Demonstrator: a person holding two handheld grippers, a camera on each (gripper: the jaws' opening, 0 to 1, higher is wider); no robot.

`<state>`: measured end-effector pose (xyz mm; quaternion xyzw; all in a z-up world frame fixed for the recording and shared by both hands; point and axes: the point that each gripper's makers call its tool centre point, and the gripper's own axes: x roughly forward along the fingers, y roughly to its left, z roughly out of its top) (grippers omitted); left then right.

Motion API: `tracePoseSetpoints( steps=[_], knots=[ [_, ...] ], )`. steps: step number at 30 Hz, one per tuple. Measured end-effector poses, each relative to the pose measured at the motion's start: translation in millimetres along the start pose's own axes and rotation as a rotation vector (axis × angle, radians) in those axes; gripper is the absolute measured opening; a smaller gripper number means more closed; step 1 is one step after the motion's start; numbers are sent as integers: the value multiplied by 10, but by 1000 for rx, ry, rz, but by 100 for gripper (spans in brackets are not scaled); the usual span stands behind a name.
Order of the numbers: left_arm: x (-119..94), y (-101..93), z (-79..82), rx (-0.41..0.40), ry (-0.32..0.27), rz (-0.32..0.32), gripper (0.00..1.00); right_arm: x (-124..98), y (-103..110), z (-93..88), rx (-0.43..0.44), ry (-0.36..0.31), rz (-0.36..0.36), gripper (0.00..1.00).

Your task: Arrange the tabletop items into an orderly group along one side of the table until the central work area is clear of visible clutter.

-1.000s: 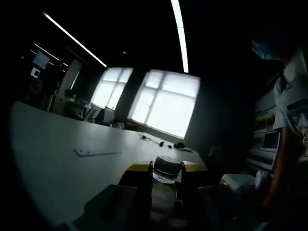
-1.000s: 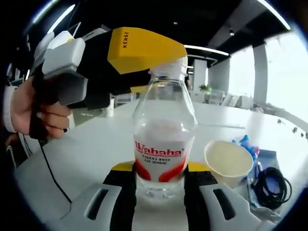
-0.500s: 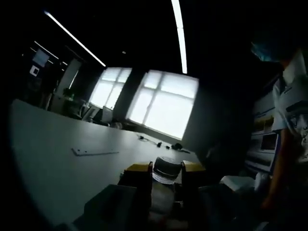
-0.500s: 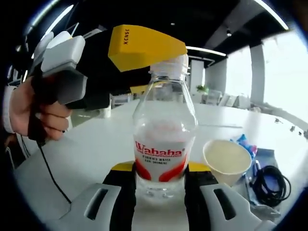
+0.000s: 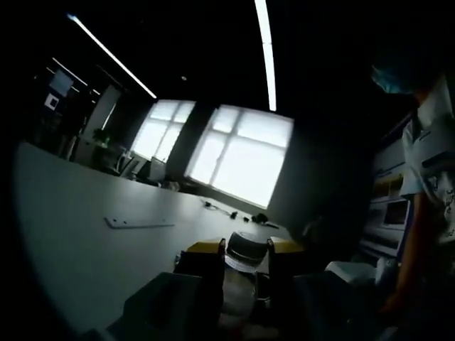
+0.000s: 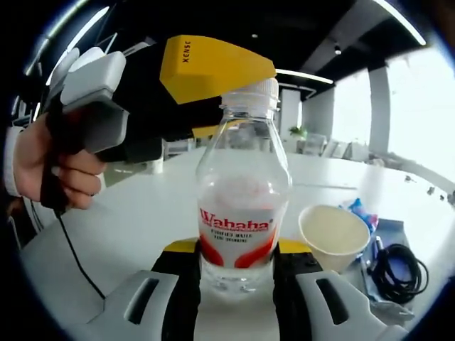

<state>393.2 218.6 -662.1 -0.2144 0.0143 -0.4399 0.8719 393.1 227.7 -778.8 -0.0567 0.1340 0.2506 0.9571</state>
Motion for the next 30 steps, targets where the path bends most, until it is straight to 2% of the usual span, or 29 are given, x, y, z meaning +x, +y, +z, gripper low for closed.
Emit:
tracePoseSetpoints(
  steps=[15, 19, 22, 25, 30],
  knots=[
    [3, -17, -8, -8, 3, -4, 20, 3, 5, 1, 13, 0, -2, 37],
    [0, -21, -22, -1, 9, -2, 21, -5, 40, -20, 30, 9, 9, 40],
    [10, -37, -39, 10, 12, -2, 27, -19, 43, -40, 20, 17, 12, 41],
    [17, -30, -37, 14, 4, 9, 38, -27, 48, -50, 24, 19, 16, 43],
    [21, -37, -70, 25, 23, 12, 40, -44, 72, -52, 18, 20, 26, 44]
  ],
)
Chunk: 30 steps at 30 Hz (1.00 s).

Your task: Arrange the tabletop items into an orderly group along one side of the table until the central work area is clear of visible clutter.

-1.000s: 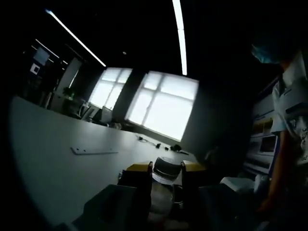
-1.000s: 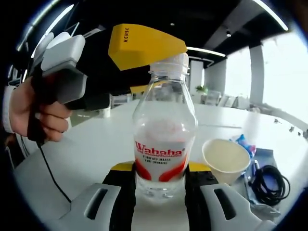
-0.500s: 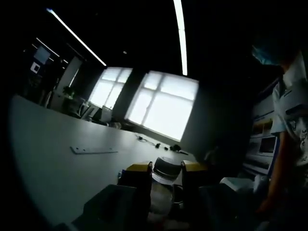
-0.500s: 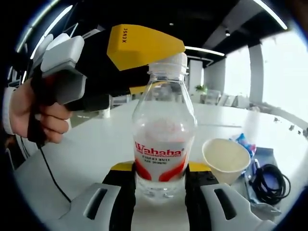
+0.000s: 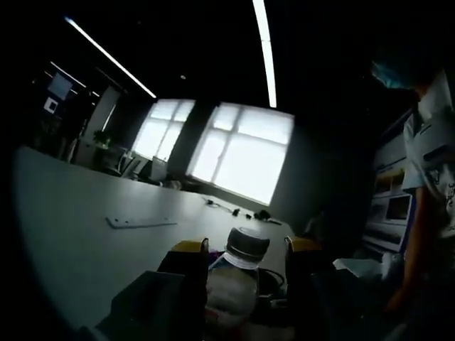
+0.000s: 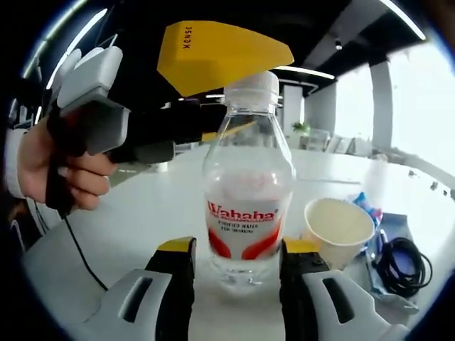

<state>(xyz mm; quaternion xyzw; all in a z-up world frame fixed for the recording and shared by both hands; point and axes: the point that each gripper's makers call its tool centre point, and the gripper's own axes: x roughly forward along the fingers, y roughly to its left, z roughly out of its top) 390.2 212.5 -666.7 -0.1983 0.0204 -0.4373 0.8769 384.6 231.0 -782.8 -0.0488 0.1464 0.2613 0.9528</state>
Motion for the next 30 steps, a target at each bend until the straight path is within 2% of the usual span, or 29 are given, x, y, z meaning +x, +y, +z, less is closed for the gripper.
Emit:
tracePoseSetpoints(
  steps=[11, 15, 22, 30],
  knots=[
    [5, -26, 27, 10, 4, 10, 45, -24, 17, -12, 1, 9, 15, 47],
    [-3, -42, 3, 13, 10, 19, 48, -62, 37, 0, 20, -1, 29, 51],
    [-7, -66, -12, 26, 23, 40, 59, -122, 98, -11, 27, 3, 57, 56],
    [-13, -107, 9, 31, 24, 62, 65, -204, 139, -7, 22, 3, 81, 57]
  ],
)
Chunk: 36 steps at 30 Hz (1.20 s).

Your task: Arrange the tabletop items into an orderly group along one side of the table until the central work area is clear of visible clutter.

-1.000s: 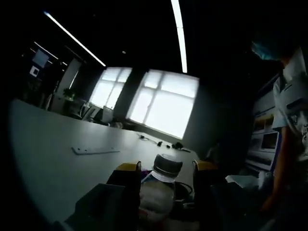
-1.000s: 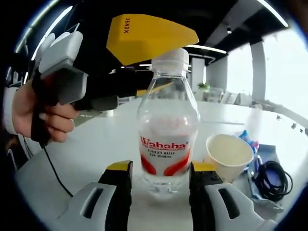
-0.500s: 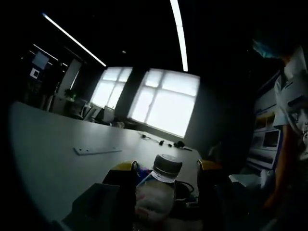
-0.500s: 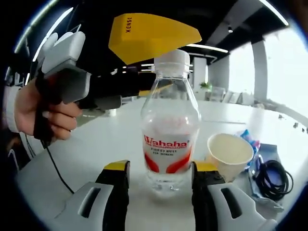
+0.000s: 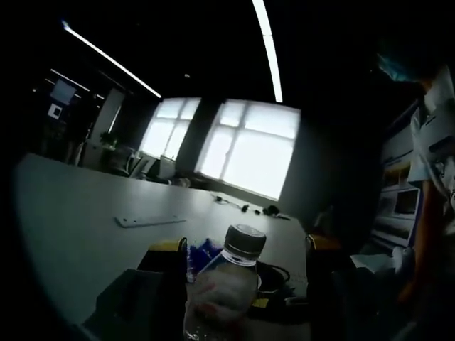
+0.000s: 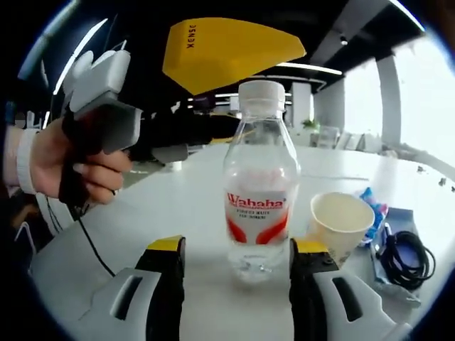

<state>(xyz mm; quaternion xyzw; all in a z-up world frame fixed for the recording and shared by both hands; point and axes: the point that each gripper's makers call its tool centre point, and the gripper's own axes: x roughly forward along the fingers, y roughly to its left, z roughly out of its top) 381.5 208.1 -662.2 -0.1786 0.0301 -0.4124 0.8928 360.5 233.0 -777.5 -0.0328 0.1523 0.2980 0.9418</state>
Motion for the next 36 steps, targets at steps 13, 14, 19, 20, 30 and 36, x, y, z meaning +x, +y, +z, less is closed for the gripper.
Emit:
tracePoseSetpoints(
  steps=[13, 14, 19, 20, 30, 36],
  knots=[
    [-49, -68, 21, 23, -2, 75, 68, -180, -19, 23, -3, -3, 24, 57],
    [-57, -61, 31, 22, -7, 87, 68, -191, -22, 14, -3, 3, 29, 56],
    [-101, -38, 79, 27, -36, 137, 67, -287, -58, 36, -8, -1, 35, 56],
    [-118, -20, 81, 29, -41, 153, 68, -303, -65, 38, -16, 0, 36, 56],
    [-326, 22, 21, 11, -53, 214, 70, -491, -124, 30, 6, 0, 79, 59],
    [-340, -91, -12, 17, -49, 252, 70, -563, -179, 34, 3, 7, 114, 65]
  ],
)
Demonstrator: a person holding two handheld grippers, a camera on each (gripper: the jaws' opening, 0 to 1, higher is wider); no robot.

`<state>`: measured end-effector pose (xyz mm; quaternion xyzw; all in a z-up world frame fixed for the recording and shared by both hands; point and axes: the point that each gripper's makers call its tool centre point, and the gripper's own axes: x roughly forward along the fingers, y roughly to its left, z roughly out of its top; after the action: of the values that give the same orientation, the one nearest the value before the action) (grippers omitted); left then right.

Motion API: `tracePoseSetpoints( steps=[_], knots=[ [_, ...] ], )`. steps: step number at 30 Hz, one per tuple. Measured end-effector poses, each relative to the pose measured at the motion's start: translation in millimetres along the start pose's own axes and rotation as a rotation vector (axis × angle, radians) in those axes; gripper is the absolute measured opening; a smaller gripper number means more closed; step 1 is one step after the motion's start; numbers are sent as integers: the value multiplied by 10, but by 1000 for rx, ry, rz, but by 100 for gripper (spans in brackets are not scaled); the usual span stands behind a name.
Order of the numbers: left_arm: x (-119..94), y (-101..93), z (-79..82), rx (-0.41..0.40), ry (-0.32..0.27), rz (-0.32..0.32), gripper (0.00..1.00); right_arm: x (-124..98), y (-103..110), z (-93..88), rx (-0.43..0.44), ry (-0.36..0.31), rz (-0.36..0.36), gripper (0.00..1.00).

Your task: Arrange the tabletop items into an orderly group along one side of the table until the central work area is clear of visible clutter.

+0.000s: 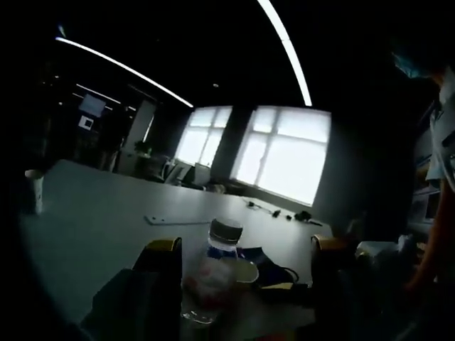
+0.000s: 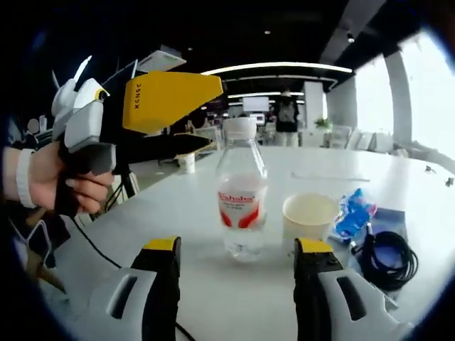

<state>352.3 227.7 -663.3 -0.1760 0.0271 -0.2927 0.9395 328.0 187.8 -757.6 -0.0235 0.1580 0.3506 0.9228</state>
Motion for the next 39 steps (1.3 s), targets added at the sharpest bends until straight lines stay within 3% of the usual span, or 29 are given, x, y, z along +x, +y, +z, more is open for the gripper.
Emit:
tracePoseSetpoints(
  steps=[5, 16, 28, 39],
  knots=[
    [-23, -108, -16, -2, -11, 37, 69, -111, -13, 16, -18, 27, 71, 66],
    [-32, -342, -226, 1, 5, 126, 69, -405, -306, 164, -76, 21, 130, 66],
    [-57, -522, -321, -15, 19, 170, 68, -626, -865, 139, -83, 42, 119, 65],
    [29, -670, -384, -13, 38, 170, 67, -872, -1135, 148, -79, 44, 131, 65]
  ],
)
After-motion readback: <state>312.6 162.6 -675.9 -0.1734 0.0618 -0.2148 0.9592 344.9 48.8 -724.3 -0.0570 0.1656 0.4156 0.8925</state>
